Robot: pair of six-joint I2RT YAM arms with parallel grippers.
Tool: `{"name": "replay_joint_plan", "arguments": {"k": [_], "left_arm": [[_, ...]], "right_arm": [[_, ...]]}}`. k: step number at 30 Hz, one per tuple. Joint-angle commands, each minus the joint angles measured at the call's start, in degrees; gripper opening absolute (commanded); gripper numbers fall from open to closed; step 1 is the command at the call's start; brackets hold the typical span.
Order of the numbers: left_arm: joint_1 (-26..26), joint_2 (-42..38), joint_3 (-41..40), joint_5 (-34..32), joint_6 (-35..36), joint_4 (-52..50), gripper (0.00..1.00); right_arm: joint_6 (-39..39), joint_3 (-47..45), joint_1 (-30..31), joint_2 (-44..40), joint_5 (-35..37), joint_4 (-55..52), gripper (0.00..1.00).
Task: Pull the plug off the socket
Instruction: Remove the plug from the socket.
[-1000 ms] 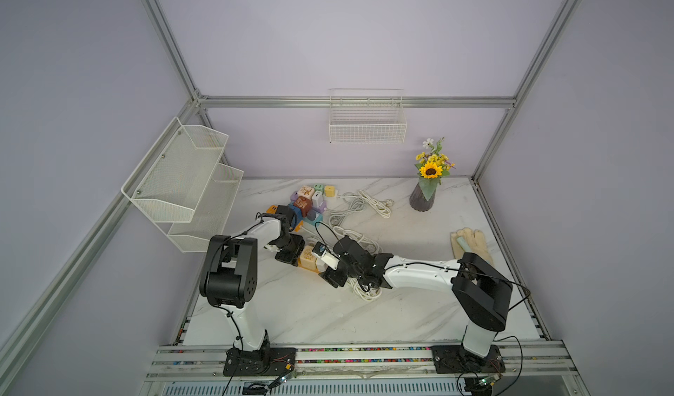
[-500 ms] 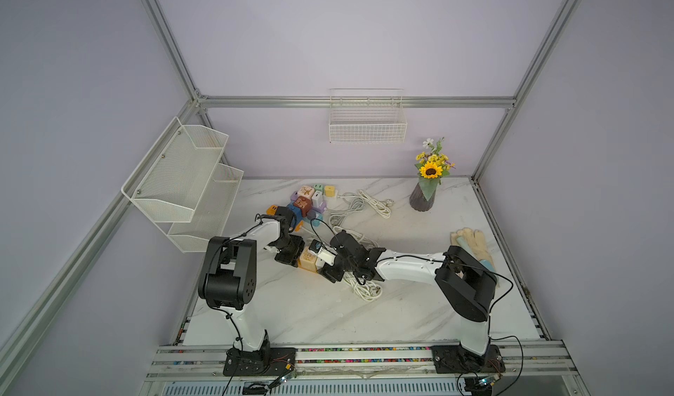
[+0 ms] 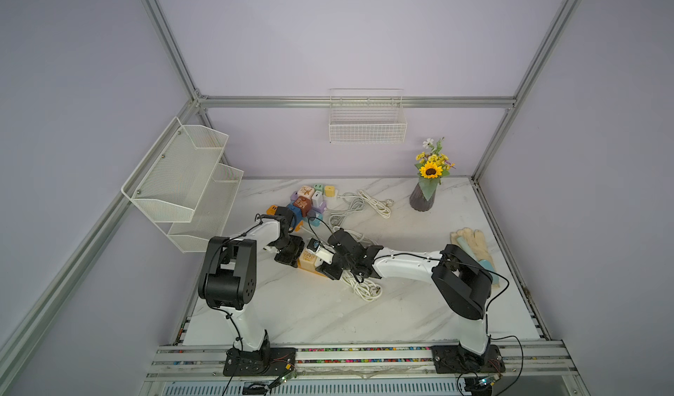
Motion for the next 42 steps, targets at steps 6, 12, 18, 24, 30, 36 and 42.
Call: {"name": "replay_joint_plan", "arguments": {"k": [6,12,18,24,30,36,42], "left_arm": [[0.12,0.4,0.34,-2.49,-0.07,-3.93,0.0],[0.08,0.64,0.45,-2.72,-0.34,-3.62,0.0],[-0.04,1.02,0.33,-2.92,-0.44,-3.15,0.0],[-0.55,1.21,0.49,-3.38,-0.43,-2.8,0.0],[-1.27,0.96,-0.1,-4.46,-0.68,-2.86,0.0],[-1.68,0.74,-0.83,-5.05,-1.51,-2.35,0.0],[-2.29,0.64,-0.68,-6.05,-2.61,-3.19,0.0]], "right_arm": [[1.04,1.19,0.03,-3.93,-2.76,-1.03,0.32],[2.67,-0.91,0.08,-6.38,-3.81,-0.61,0.32],[3.23,-3.87,0.06,-8.87,-3.72,1.29,0.31],[4.63,-3.19,-0.22,-8.36,-5.95,0.21,0.31],[8.64,-3.17,-1.97,-9.33,-10.65,-0.42,0.3],[6.25,-5.18,-1.69,-12.12,-3.18,0.4,0.3],[1.69,-6.18,-0.67,-12.67,3.13,0.88,0.3]]}}
